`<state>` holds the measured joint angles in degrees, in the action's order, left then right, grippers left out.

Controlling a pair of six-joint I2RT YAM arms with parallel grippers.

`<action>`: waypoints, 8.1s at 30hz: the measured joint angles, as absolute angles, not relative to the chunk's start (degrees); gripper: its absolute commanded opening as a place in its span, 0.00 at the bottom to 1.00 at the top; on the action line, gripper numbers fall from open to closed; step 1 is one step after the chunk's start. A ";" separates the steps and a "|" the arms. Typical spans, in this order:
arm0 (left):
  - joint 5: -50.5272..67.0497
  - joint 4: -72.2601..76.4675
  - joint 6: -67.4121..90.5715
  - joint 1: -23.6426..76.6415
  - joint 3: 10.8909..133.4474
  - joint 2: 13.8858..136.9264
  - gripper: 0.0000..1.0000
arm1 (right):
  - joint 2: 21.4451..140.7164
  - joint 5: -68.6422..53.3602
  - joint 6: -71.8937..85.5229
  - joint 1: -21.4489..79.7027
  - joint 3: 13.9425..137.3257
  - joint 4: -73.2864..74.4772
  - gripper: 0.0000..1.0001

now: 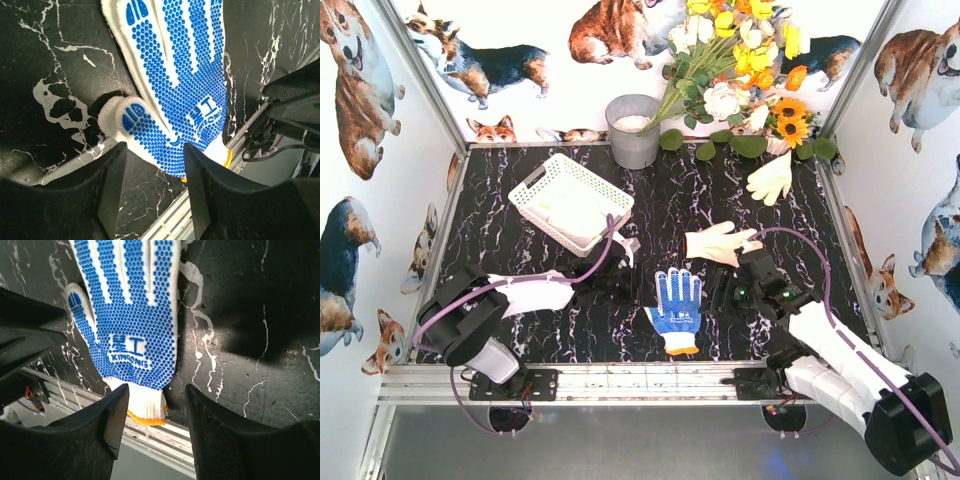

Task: Put the gloves into the storage basket
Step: Pair the glove with the glove, then pick up the glove from the center of the board.

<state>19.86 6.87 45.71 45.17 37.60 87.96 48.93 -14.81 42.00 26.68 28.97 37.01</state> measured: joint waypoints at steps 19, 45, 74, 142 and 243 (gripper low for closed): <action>18.59 9.26 47.88 45.17 38.48 92.25 0.31 | 58.81 -17.10 46.11 20.05 24.47 20.99 0.40; 16.86 9.15 47.99 45.17 39.72 95.11 0.00 | 74.24 -21.56 41.06 18.59 27.00 13.17 0.02; 16.03 13.32 50.70 45.36 38.81 95.09 0.00 | 69.63 -23.42 39.07 18.57 27.38 13.91 0.00; 8.21 14.63 51.86 41.19 33.61 89.62 0.00 | 83.24 -26.11 32.51 18.57 40.36 10.35 0.02; 21.56 11.51 42.41 47.72 44.36 99.11 0.26 | 69.38 -32.34 56.55 27.46 17.91 7.77 0.26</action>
<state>21.56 11.51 42.41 47.72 44.36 99.11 69.38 -32.34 56.55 27.46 17.91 7.77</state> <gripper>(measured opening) 0.256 0.379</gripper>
